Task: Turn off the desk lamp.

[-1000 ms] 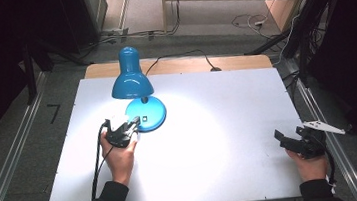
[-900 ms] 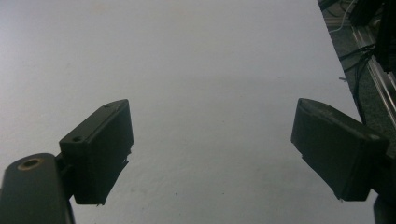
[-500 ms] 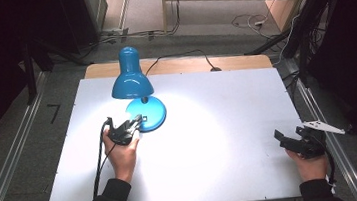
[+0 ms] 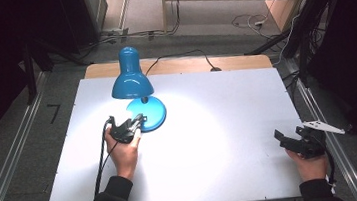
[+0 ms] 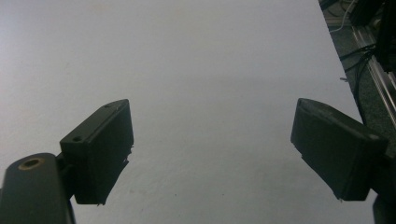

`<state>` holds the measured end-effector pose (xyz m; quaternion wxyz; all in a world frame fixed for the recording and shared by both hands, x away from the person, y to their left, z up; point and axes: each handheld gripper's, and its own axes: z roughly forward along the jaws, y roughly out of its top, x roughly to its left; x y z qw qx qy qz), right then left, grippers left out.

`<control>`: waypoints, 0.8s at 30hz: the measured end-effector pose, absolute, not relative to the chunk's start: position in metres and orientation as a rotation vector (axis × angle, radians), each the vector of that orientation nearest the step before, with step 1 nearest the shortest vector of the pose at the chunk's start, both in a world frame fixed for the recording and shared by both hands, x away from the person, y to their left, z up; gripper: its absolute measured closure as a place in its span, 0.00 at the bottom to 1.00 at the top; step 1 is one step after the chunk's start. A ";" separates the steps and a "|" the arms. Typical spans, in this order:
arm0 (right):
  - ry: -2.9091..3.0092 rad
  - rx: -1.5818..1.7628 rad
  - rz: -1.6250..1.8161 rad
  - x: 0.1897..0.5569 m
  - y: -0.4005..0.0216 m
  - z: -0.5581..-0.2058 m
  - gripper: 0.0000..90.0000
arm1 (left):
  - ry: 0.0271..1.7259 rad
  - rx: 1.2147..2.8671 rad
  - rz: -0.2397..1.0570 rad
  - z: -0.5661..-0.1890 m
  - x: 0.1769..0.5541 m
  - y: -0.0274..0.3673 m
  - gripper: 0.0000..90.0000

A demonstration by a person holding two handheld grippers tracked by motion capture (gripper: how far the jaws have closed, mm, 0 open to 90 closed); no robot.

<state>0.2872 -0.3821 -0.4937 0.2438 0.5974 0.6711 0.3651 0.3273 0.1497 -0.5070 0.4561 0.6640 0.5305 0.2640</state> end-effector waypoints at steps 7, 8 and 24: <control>1.835 1.629 0.995 0.288 -0.382 -0.494 0.13 | 1.316 1.643 0.651 -0.510 0.331 0.149 1.00; 1.836 1.629 0.996 0.288 -0.382 -0.494 0.13 | 1.315 1.647 0.651 -0.510 0.331 0.149 1.00; 1.838 1.626 0.996 0.288 -0.382 -0.494 0.13 | 1.301 1.687 0.687 -0.511 0.335 0.145 1.00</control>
